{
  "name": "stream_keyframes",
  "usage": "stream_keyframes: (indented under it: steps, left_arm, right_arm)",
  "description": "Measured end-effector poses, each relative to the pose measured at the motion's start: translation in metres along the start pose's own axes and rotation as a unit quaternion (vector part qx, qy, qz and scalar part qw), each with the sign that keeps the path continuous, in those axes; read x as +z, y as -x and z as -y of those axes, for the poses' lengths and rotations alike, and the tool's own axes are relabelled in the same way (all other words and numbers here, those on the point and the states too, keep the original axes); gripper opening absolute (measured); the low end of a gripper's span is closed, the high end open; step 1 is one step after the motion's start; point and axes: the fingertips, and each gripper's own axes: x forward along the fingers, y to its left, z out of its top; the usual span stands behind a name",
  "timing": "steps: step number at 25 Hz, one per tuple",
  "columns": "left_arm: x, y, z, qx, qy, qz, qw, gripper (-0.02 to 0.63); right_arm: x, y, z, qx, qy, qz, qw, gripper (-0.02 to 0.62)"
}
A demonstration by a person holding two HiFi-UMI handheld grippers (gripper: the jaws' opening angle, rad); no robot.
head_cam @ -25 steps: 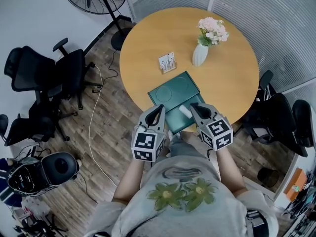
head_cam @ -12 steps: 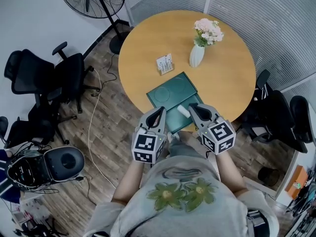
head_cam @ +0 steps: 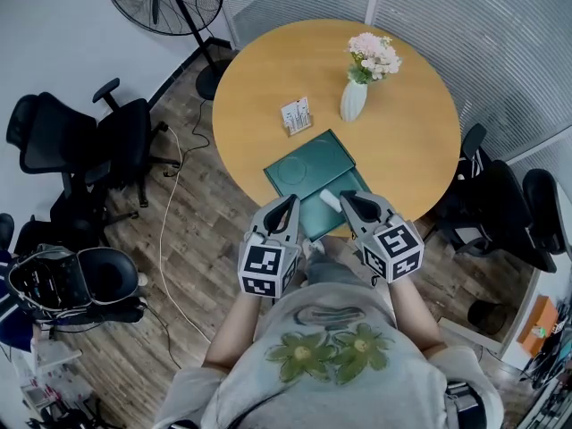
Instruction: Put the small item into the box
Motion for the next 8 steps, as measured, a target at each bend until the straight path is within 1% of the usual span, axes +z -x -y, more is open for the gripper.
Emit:
stream_keyframes:
  steps: [8]
  left_arm:
    - [-0.0027, 0.0048, -0.0012, 0.001, 0.002, -0.001, 1.0000, 0.002]
  right_arm:
    - [-0.0042, 0.0003, -0.0048, 0.001, -0.002, -0.004, 1.000, 0.003]
